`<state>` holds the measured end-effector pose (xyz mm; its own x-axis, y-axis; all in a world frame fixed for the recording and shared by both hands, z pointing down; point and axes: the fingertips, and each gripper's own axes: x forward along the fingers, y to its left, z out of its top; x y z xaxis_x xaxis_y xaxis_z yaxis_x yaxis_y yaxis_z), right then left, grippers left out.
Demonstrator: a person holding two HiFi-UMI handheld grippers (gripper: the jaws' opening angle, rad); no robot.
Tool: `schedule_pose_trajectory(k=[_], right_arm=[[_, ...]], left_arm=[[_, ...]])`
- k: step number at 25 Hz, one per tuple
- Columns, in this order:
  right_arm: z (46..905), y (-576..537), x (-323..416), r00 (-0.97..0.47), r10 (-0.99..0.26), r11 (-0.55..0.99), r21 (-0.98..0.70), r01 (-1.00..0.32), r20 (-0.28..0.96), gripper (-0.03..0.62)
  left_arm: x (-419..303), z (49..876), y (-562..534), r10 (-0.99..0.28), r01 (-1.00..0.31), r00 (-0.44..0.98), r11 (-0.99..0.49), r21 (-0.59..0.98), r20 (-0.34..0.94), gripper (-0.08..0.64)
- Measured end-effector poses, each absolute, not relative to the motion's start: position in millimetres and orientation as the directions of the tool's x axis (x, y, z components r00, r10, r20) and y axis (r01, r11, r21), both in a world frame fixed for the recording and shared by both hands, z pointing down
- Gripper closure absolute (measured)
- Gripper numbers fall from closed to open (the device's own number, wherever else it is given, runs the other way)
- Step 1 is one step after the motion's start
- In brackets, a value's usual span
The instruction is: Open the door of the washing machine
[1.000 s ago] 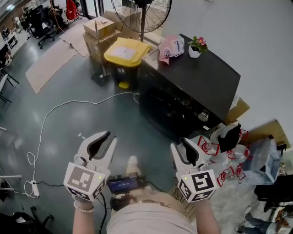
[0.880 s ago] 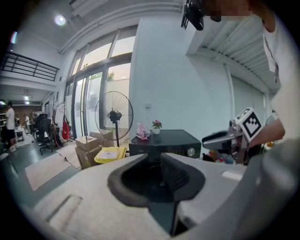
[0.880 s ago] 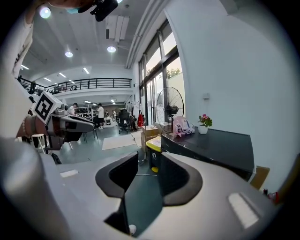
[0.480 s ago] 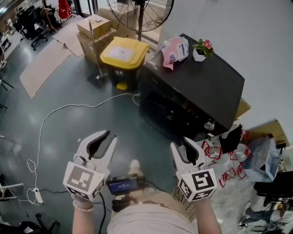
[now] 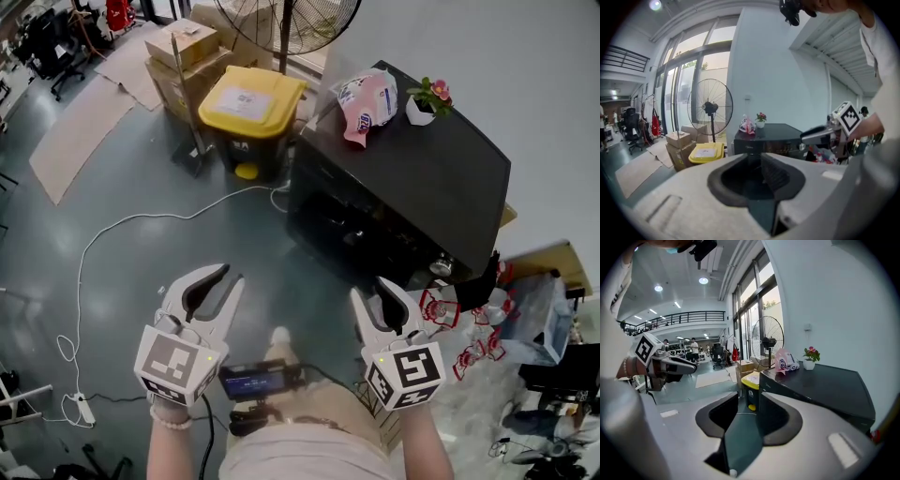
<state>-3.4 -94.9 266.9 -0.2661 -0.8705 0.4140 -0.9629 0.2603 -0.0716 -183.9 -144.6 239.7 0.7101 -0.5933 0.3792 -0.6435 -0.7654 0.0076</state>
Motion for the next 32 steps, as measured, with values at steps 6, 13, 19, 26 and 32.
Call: schedule_pose_trajectory(k=[6,13,19,26,32], right_arm=[[280,-112,-5,-0.251,-0.864,0.239,-0.084,-0.967,0.436,0.456],[304,-128,-2,-0.271,-0.847,0.251,-0.104,-0.962,0.457,0.456],[326,-148,10,-0.268,-0.831,0.257,-0.091,-0.962,0.488,0.456],[354,-164,23,-0.257,-0.823,0.241,-0.098,-0.966,0.506,0.457],[381,-173,30,-0.243,-0.813,0.224,-0.101,-0.969,0.529,0.456]], left_arm=[[-181,259,-163,-0.554,-0.614,0.723,-0.789,0.015,0.412,0.483],[-174,286,-178,-0.523,-0.616,0.721,-0.784,0.076,0.455,0.483],[-160,308,-197,-0.5,-0.599,0.736,-0.796,0.094,0.457,0.483],[-143,336,-219,-0.479,-0.58,0.746,-0.808,0.1,0.462,0.479],[-129,366,-238,-0.458,-0.546,0.751,-0.836,0.056,0.476,0.476]])
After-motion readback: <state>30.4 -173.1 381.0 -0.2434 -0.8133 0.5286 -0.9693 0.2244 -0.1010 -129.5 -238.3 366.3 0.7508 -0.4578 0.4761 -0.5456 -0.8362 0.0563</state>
